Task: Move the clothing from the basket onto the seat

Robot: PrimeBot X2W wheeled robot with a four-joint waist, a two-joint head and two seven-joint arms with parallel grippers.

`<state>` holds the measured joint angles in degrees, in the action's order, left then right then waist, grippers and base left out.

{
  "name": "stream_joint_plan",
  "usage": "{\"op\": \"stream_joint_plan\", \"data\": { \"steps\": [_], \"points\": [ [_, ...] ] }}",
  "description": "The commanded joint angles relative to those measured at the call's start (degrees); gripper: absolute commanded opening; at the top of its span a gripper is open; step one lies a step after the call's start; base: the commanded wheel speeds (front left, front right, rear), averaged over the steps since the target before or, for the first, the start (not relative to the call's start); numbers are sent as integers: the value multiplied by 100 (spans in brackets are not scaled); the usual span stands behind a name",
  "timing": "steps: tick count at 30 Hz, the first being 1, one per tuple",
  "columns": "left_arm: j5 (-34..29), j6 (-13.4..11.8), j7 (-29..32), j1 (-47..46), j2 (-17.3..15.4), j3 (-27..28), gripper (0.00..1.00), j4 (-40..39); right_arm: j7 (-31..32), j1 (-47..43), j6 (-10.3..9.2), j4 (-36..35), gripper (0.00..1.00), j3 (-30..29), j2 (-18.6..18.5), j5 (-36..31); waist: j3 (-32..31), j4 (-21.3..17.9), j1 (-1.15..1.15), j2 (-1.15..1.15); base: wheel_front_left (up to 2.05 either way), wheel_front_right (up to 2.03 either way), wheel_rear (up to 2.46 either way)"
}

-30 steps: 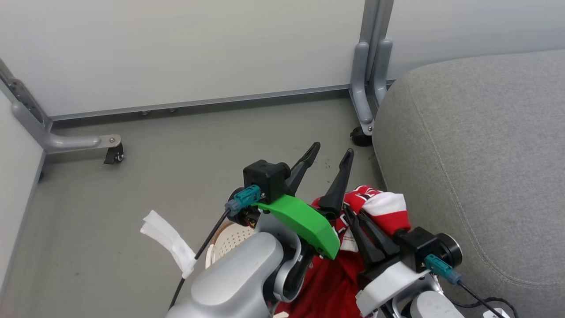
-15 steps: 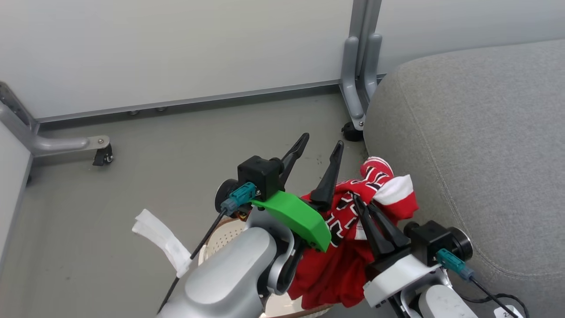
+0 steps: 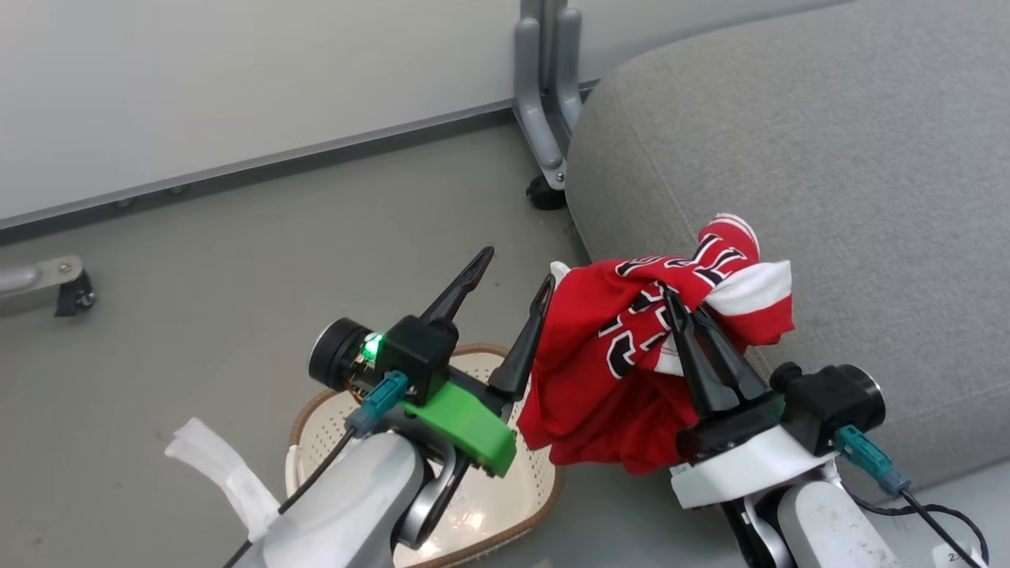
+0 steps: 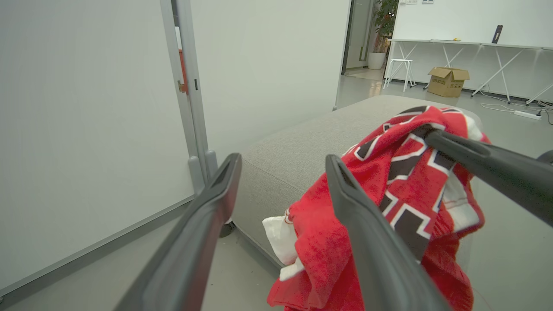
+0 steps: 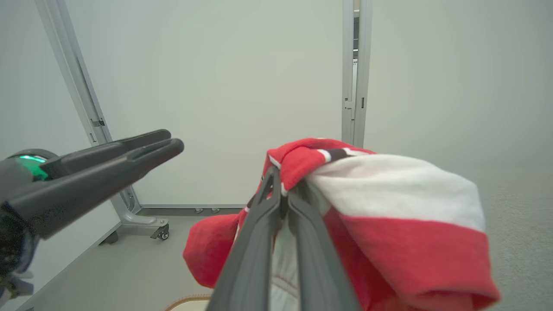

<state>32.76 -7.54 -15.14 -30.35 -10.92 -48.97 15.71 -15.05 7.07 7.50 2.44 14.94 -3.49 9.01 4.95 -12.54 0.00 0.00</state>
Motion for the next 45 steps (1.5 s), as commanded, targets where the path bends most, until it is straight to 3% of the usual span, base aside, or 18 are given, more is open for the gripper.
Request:
{"op": "stream_joint_plan", "data": {
  "steps": [1, 6, 13, 19, 25, 29, 34, 41, 45],
  "points": [
    [-101, 119, 0, 136, -123, 33, 100, -20, -19, -80, -2, -110, 0, -51, 6, -17, 366, -458, 0, 0, 0, 0, 0],
    [-381, 491, -1, 435, -433, 167, 100, -66, -19, -173, -1, -465, 0, -177, -15, -70, 610, -875, 0, 0, 0, 0, 0],
    [-956, 626, -1, 711, -826, 169, 100, -106, -19, -347, -2, -948, 0, -377, 3, -145, 965, -1322, 0, 0, 0, 0, 0],
    [-1150, 631, -1, 880, -847, 267, 100, -19, -19, -364, -2, -1335, 0, -598, 14, -378, 1269, -1480, 0, 0, 0, 0, 0],
    [-1349, 828, -1, 633, -758, 162, 100, 100, -19, 376, -2, -1514, 0, -1005, -16, -384, 1758, -1415, 0, 0, 0, 0, 0],
    [-1468, 961, 11, 299, -658, 40, 100, 190, -19, 1379, -4, -1341, 0, -1503, -331, -348, 2240, -1178, 0, 0, 0, 0, 0],
    [-1600, 1096, 146, -137, -565, -71, 100, 168, -18, 2986, -4, -660, 0, -2162, -1166, -246, 3004, -819, 0, 0, 0, 0, 0],
    [-1816, 1205, 181, -681, -511, -217, 100, 182, -18, 4798, -5, 1011, 0, -2563, -2304, -280, 3688, -261, 0, 0, 0, 0, 0],
    [-1867, 1159, 127, -830, -431, -210, 100, 251, -18, 5047, -4, 1956, 0, -2602, -2530, -476, 3800, -50, 0, 0, 0, 0, 0]
  ]
}}
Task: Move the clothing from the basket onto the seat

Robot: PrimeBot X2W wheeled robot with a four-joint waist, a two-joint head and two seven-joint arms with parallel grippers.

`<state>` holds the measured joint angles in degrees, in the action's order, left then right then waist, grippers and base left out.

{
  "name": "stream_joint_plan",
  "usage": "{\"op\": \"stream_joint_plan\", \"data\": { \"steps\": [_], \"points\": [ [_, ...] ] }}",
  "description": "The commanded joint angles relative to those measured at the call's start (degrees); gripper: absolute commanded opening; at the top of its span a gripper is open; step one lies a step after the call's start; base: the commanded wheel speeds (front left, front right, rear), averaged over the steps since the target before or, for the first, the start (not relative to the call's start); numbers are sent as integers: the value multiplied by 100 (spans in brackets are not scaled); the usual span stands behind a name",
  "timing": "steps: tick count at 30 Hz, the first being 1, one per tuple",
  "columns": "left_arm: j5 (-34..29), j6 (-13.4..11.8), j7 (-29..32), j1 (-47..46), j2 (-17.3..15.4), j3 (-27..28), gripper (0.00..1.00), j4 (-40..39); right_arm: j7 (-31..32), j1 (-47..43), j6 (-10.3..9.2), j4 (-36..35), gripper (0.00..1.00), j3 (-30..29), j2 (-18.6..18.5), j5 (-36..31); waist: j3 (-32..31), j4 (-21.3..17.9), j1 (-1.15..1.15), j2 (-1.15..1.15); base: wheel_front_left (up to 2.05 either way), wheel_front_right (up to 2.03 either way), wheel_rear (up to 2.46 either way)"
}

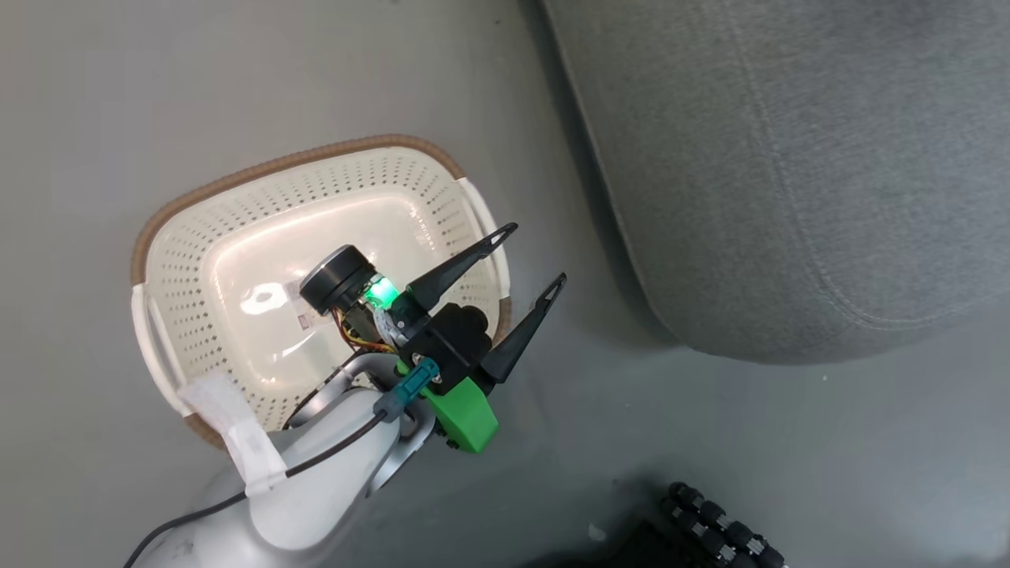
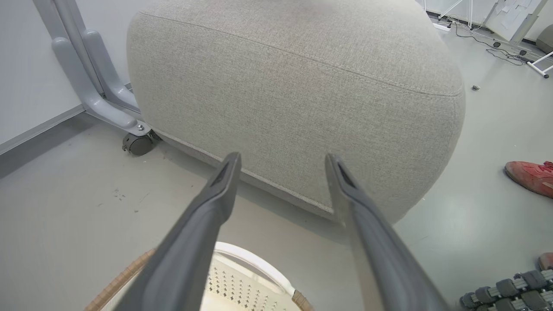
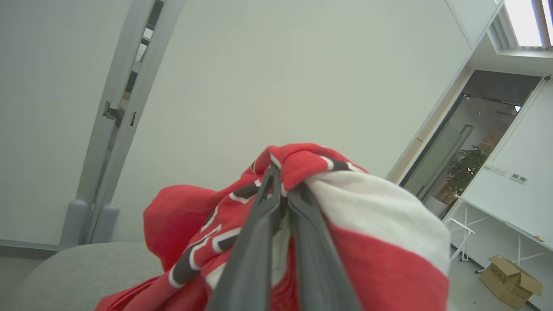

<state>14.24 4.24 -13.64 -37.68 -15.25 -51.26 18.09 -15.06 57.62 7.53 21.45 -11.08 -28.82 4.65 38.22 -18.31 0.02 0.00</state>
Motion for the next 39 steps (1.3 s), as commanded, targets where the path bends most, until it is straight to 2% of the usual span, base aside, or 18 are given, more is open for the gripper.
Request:
{"op": "stream_joint_plan", "data": {
  "steps": [1, 6, 10, 11, 12, 17, 21, 25, 30, 34, 39],
  "points": [
    [-20, -22, -42, -122, 34, 13, 100, 31, -17, -40, -9, 257, 0, -7, 7, -60, 472, 566, -2, 0, 0, 0, 0],
    [40, -117, -111, -76, 121, 73, 100, 173, -16, -469, -9, 1333, 0, 42, 107, -104, 364, 663, -2, 0, 0, 0, 0],
    [137, -199, -143, 108, 149, 176, 100, 273, -17, -796, -9, 1685, 0, -135, 265, -156, 139, 628, -2, 0, 0, 0, 0],
    [168, -233, -148, 149, 151, 216, 100, 303, -17, -889, -9, 1723, 36, -183, 347, -187, 58, 611, -2, 0, 0, 0, 0],
    [208, -266, -157, 209, 167, 270, 100, 321, -17, -992, -9, 1720, 100, -253, 433, -247, -38, 587, -2, 0, 0, 0, 0],
    [404, -480, -155, 525, 298, 609, 100, 291, -17, -1636, -9, 1319, 100, -463, 807, -557, -634, 518, -2, 0, 0, 0, 0],
    [550, -579, -150, 923, 391, 959, 100, 154, -17, -2323, -9, 728, 100, -468, 1212, -711, -1201, 538, -2, 0, 0, 0, 0],
    [540, -747, -150, 1378, 540, 1406, 100, -37, -17, -3069, -8, 137, 100, -120, 1626, -502, -1787, 706, -2, 0, 0, 0, 0],
    [537, -961, -151, 2010, 778, 2143, 100, -184, -17, -3980, -9, -391, 100, 662, 1966, -10, -2514, 1102, -2, 0, 0, 0, 0],
    [431, -938, -151, 2512, 888, 2638, 100, -305, -17, -4523, -9, -558, 100, 1200, 2108, 241, -3059, 1467, -2, 0, 0, 0, 0],
    [300, -900, -152, 3156, 976, 3219, 100, -497, -17, -5016, -8, -792, 100, 1524, 2292, 391, -3661, 1849, -2, 0, 0, 0, 0]
  ]
}}
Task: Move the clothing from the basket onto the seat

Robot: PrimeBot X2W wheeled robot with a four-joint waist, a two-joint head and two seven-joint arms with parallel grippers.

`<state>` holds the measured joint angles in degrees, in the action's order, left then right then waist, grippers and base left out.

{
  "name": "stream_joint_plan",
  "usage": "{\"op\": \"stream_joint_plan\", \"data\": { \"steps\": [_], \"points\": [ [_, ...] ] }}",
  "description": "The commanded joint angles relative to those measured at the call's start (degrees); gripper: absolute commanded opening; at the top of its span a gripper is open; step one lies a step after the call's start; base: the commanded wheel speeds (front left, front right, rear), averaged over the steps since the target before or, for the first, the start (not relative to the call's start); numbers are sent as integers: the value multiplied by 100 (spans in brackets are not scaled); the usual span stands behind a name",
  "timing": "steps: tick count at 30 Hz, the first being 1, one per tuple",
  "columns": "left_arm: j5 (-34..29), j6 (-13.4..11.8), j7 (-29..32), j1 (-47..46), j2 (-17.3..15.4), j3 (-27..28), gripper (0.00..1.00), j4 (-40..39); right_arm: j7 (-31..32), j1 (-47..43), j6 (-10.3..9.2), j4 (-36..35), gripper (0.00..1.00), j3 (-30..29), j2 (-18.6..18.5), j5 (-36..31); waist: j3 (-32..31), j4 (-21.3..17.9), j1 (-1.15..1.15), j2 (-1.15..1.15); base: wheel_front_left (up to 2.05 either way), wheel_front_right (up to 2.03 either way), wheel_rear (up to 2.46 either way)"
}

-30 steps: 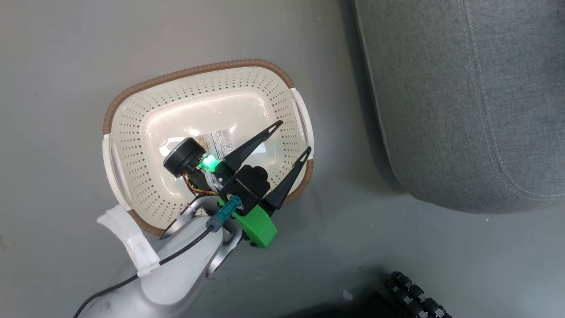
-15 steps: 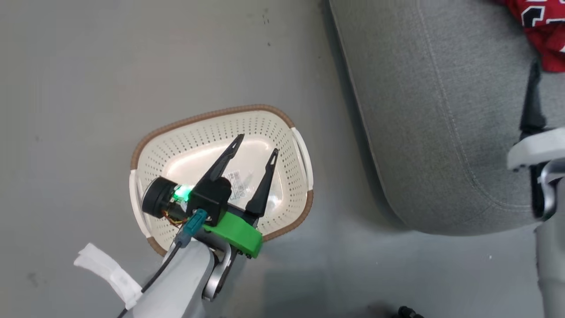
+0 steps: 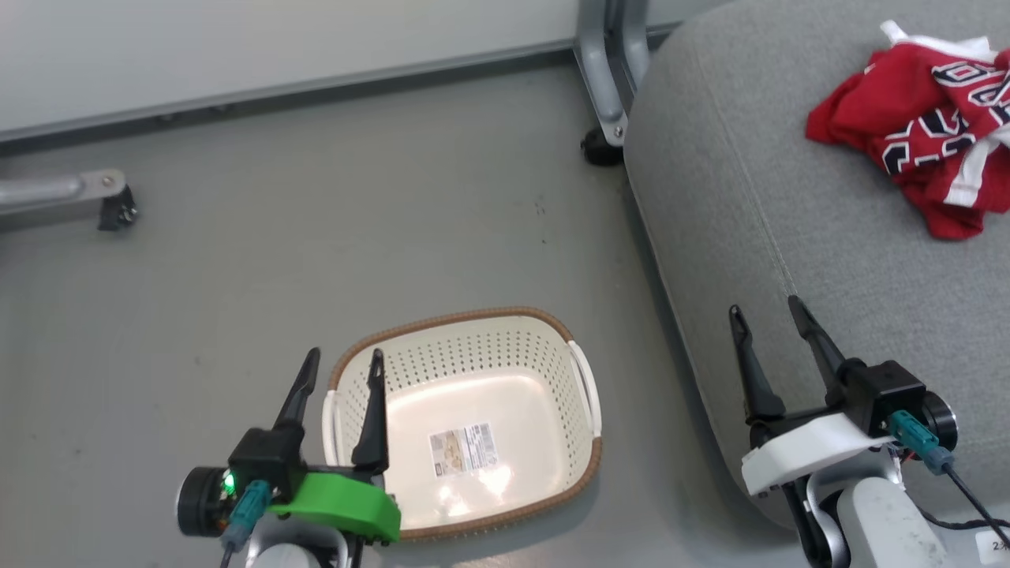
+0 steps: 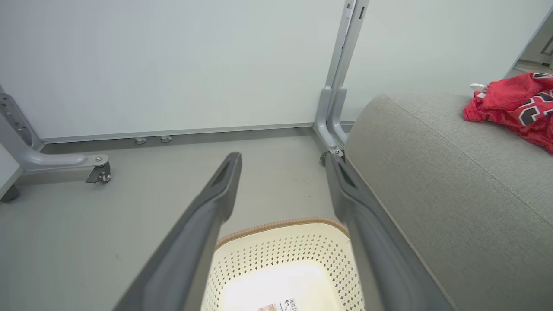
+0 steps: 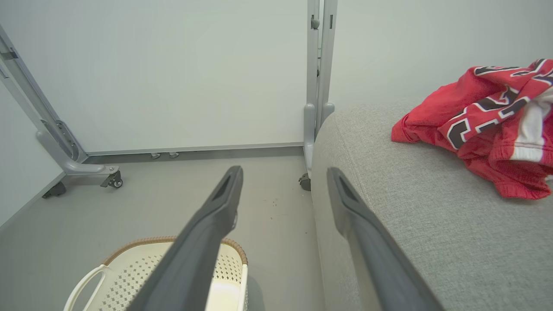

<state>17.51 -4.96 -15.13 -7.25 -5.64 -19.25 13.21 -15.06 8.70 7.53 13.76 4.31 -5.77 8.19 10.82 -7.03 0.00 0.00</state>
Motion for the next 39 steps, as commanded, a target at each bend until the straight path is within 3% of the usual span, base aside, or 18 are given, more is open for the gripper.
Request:
{"op": "stream_joint_plan", "data": {
  "steps": [1, 6, 10, 17, 39],
  "points": [
    [-80, 14, -2, 250, 30, 156, 100, -101, -17, -194, -8, -96, 100, 52, 15, 30, -988, 781, 0, 0, 0, 0, 0],
    [-438, 209, -1, 808, 82, 737, 100, -661, -16, -525, -8, -422, 100, 89, 114, -87, -1242, 1033, 0, 0, 0, 0, 0],
    [-647, 487, -1, 1120, 139, 896, 100, -850, -17, -751, -8, -577, 100, -14, 174, -144, -1364, 1092, 0, 0, 0, 0, 0],
    [-961, 742, -2, 1446, 194, 974, 100, -722, -17, -1245, -8, -598, 100, -163, 251, -245, -1482, 1033, 0, 0, 0, 0, 0],
    [-1067, 891, -1, 1495, 272, 1157, 100, -526, -17, -1317, -8, -498, 100, -50, 283, -118, -1537, 792, 0, 0, 0, 0, 0]
  ]
}}
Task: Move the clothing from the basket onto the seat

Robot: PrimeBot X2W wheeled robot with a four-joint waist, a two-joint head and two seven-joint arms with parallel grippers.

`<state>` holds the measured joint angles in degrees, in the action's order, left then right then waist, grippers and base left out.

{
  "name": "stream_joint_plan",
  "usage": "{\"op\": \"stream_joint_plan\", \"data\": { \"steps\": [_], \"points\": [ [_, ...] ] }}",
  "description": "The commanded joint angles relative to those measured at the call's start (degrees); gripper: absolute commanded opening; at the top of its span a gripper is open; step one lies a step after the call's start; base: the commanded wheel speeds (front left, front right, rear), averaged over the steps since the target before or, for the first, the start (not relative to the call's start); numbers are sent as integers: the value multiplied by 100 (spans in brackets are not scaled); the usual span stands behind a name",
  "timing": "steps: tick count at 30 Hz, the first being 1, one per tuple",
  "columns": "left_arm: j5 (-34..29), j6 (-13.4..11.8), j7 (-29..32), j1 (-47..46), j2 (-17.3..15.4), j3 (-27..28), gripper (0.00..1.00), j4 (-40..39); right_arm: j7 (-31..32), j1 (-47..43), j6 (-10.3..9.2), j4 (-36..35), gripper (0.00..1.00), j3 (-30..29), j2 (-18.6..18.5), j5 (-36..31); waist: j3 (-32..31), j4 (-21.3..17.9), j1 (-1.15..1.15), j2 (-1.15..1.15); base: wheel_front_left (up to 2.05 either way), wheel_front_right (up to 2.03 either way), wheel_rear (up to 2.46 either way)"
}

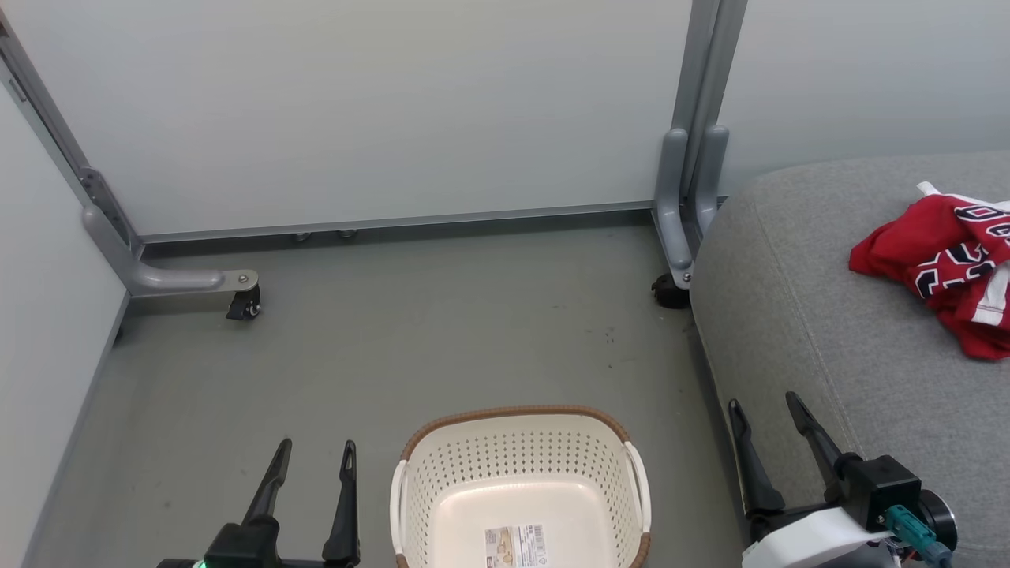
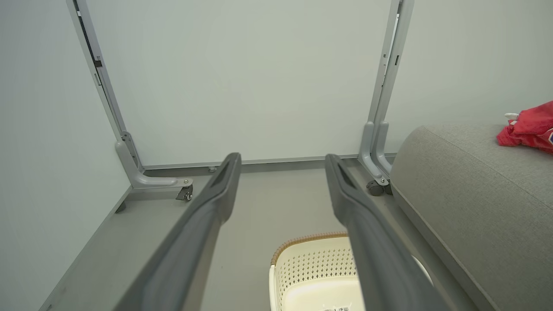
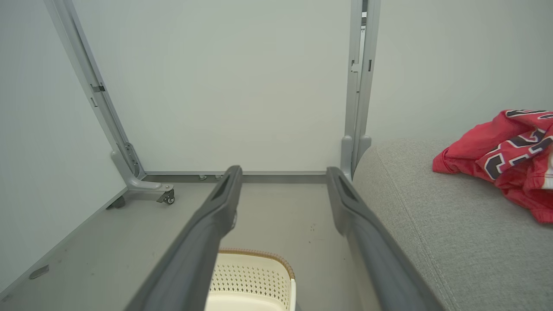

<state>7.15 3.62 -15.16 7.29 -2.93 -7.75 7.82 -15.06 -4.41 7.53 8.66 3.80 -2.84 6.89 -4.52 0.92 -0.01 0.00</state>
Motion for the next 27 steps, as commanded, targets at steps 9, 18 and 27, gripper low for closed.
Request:
{"op": "stream_joint_plan", "data": {
  "steps": [9, 18, 27],
  "points": [
    [-47, 0, 5, 38, 7, -22, 0, 192, 5, -53, 0, 161, 0, 8, 23, 26, -21, -7, 1, 0, 0, 0, 0],
    [1089, 40, 223, -127, -43, 97, 0, 216, 231, 85, -1, 190, 0, -67, -23, 1148, 16, -13, 1, 0, 0, 0, 0],
    [2051, 89, 418, -297, -82, 204, 0, 289, 430, 218, -1, 234, 0, -140, -58, 2097, 50, -19, 1, 0, 0, 0, 0]
  ]
}}
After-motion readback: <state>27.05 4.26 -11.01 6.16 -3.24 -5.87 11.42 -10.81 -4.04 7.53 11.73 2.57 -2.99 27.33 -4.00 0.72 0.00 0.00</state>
